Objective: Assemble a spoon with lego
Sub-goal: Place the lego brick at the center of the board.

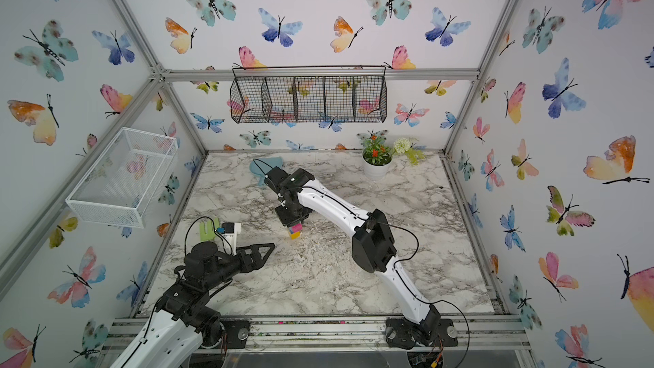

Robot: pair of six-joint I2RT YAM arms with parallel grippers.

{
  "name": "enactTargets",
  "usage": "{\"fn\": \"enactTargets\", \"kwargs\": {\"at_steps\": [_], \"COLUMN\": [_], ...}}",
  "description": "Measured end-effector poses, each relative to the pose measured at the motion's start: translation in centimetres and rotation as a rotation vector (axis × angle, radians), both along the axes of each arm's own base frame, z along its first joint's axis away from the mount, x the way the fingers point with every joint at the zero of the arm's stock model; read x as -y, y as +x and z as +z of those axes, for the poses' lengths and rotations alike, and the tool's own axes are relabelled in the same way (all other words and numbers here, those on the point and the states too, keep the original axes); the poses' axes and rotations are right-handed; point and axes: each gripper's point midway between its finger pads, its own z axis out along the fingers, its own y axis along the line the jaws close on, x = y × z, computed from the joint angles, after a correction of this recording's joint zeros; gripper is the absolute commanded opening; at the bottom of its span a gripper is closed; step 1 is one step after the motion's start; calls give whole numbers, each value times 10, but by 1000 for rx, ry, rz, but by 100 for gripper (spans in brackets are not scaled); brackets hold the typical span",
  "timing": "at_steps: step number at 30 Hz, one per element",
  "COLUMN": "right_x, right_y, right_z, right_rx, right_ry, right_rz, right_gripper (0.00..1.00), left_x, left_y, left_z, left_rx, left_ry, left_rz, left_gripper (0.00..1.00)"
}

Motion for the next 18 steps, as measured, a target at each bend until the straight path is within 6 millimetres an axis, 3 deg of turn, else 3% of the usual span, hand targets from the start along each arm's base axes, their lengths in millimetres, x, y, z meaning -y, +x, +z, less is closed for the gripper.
{"fn": "enactTargets", "kwargs": {"at_steps": [6,11,16,18], "right_x": [4,35,81,97], "right_y": [1,-6,1,6], "right_z": [6,24,45,49], "right_rx": [12,5,-4,-14], "right_ry": [15,48,181,251], "right_rz": [2,-2,-35,-48], "right_gripper": [20,18,18,18], "left_x": [0,4,20,41], "left_y": [1,11,29,29], "left_z": [1,16,69,100], "left_rx": [2,45,232,373], "left_ry": [-3,-20,5,39], "left_rz": [2,6,-35,-118], "left_gripper": [98,98,98,98]}}
